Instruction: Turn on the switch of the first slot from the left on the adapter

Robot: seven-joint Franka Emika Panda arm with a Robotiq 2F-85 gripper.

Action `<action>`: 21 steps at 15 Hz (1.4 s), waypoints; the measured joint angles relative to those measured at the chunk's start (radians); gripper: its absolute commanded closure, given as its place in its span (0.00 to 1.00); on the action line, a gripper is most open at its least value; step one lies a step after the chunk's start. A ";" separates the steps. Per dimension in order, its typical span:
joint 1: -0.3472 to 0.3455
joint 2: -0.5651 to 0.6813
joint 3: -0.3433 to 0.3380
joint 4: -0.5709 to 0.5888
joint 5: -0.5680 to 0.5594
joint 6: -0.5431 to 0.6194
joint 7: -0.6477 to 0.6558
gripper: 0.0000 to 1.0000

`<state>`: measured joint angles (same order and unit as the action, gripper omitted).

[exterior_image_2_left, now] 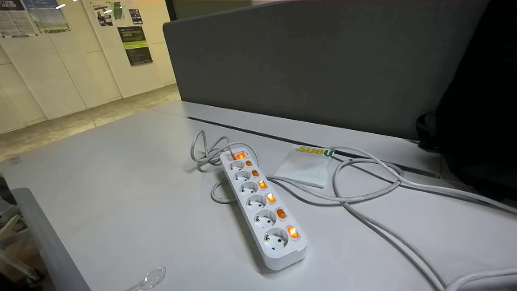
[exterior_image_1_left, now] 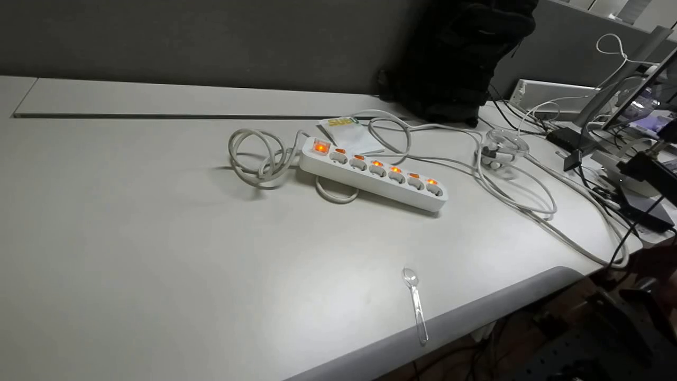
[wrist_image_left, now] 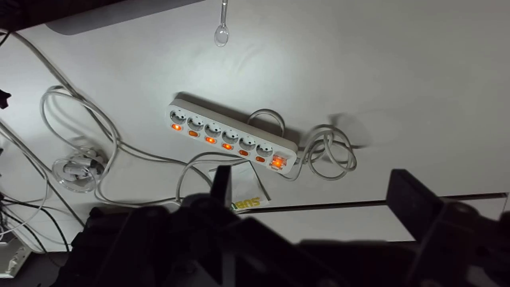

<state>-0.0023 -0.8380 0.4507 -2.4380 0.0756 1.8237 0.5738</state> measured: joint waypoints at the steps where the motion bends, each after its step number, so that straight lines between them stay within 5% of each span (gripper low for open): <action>1: -0.007 0.007 0.000 -0.006 -0.009 0.009 0.003 0.00; 5: -0.071 0.061 -0.001 -0.054 -0.094 0.084 0.048 0.00; 6: -0.091 0.078 -0.003 -0.068 -0.114 0.109 0.063 0.25; 8: -0.125 0.114 -0.016 -0.094 -0.151 0.153 0.095 0.31; 11: -0.154 0.183 -0.073 -0.125 -0.165 0.225 0.110 0.55; 17: -0.107 0.375 -0.254 -0.125 0.005 0.429 0.039 0.95; 21: -0.058 0.501 -0.330 -0.096 0.162 0.499 -0.066 1.00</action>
<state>-0.0600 -0.3372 0.1205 -2.5335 0.2381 2.3226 0.5077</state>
